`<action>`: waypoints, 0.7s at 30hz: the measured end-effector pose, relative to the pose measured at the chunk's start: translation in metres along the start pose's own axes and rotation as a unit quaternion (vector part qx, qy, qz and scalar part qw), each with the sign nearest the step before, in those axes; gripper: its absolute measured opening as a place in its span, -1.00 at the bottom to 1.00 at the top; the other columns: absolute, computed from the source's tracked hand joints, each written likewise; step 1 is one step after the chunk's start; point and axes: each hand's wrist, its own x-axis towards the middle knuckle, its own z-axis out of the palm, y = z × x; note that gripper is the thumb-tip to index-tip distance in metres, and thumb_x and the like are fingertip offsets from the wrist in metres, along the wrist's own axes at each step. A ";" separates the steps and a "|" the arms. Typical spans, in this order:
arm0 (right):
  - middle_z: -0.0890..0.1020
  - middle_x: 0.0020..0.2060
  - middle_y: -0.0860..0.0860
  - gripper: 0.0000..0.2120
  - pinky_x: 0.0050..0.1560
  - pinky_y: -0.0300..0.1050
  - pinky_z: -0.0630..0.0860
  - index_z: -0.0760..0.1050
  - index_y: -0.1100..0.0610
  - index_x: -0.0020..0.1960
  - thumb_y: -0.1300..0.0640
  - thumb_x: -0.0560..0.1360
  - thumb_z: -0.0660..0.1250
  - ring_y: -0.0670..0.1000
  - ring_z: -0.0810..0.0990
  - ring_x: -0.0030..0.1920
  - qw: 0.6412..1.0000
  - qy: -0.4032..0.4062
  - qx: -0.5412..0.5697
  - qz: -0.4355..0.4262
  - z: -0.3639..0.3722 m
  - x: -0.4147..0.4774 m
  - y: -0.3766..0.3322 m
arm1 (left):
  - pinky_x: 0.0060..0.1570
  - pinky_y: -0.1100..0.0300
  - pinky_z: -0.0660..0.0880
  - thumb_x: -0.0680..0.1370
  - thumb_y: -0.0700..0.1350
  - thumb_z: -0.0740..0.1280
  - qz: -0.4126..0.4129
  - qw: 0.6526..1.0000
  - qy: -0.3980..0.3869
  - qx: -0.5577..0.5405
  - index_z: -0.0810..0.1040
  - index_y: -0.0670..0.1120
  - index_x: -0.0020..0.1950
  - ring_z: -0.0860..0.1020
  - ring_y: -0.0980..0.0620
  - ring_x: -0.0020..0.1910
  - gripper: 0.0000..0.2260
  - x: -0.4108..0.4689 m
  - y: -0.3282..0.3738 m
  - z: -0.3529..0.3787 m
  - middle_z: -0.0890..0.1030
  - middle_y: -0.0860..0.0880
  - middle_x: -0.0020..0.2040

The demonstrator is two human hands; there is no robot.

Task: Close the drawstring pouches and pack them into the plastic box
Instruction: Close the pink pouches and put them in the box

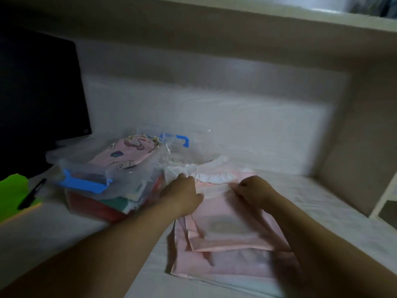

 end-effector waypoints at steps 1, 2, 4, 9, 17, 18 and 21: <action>0.53 -0.44 0.09 -0.53 -0.21 -0.10 0.40 0.49 0.17 -0.36 -0.09 0.61 0.35 0.07 0.47 -0.38 1.000 -0.003 0.026 0.001 0.003 0.001 0.002 | 0.20 -0.01 0.51 0.59 0.22 0.31 0.002 1.000 0.008 -0.006 0.47 -0.06 0.35 0.53 -0.16 0.25 -0.53 0.004 -0.001 0.005 0.41 -0.08 0.32; 0.49 -0.48 0.06 -0.55 -0.23 -0.10 0.39 0.46 0.15 -0.39 -0.05 0.59 0.39 0.05 0.43 -0.42 0.999 -0.010 0.051 -0.004 0.005 0.001 0.001 | 0.21 0.00 0.51 0.58 0.22 0.34 0.009 1.000 0.018 -0.021 0.47 -0.04 0.36 0.53 -0.14 0.25 -0.53 0.006 -0.002 0.008 0.41 -0.07 0.31; 0.43 -0.53 -0.03 -0.59 -0.31 -0.13 0.34 0.43 0.09 -0.41 0.00 0.54 0.44 -0.01 0.38 -0.46 0.995 -0.035 0.089 -0.013 0.006 -0.001 0.001 | 0.22 0.05 0.50 0.55 0.18 0.41 0.030 0.996 0.033 -0.072 0.49 0.00 0.32 0.53 -0.06 0.22 -0.58 0.011 -0.006 0.014 0.45 -0.02 0.29; 0.56 -0.39 0.07 -0.83 -0.48 -0.18 0.34 0.65 0.25 -0.07 0.14 0.59 0.40 -0.01 0.43 -0.47 0.961 -0.114 0.251 -0.013 0.006 -0.010 0.006 | -0.27 0.29 0.44 0.60 -0.19 0.38 0.083 0.959 0.051 -0.267 0.54 0.04 0.29 0.57 0.04 -0.11 -0.72 0.020 -0.018 0.018 0.58 0.01 0.08; 0.69 -0.23 0.09 -0.79 -0.44 -0.21 0.42 0.65 0.20 0.03 0.30 0.64 0.23 -0.01 0.59 -0.35 0.800 -0.120 0.587 0.027 0.022 -0.006 0.002 | -0.04 0.05 0.50 0.40 0.26 0.43 -0.014 0.882 0.076 -0.466 0.57 -0.09 -0.08 0.60 -0.05 -0.20 -0.58 0.023 -0.015 0.014 0.63 -0.05 -0.18; 0.70 -0.19 0.10 -0.77 -0.37 -0.20 0.47 0.67 0.20 0.04 0.30 0.63 0.23 0.01 0.61 -0.28 0.789 -0.124 0.601 0.028 0.022 -0.007 0.001 | -0.02 0.00 0.53 0.40 0.30 0.40 -0.014 0.873 0.052 -0.485 0.60 -0.13 -0.15 0.64 -0.10 -0.19 -0.53 0.022 -0.017 0.013 0.66 -0.10 -0.20; 0.69 0.12 0.25 -0.73 0.17 0.09 0.56 0.63 0.28 0.24 0.25 0.64 0.24 0.22 0.63 0.09 0.761 -0.167 0.627 0.018 0.023 -0.013 -0.004 | 0.01 -0.08 0.57 0.43 0.20 0.40 -0.012 0.858 0.030 -0.512 0.65 -0.17 -0.15 0.67 -0.19 -0.06 -0.59 0.019 -0.019 0.014 0.70 -0.20 -0.12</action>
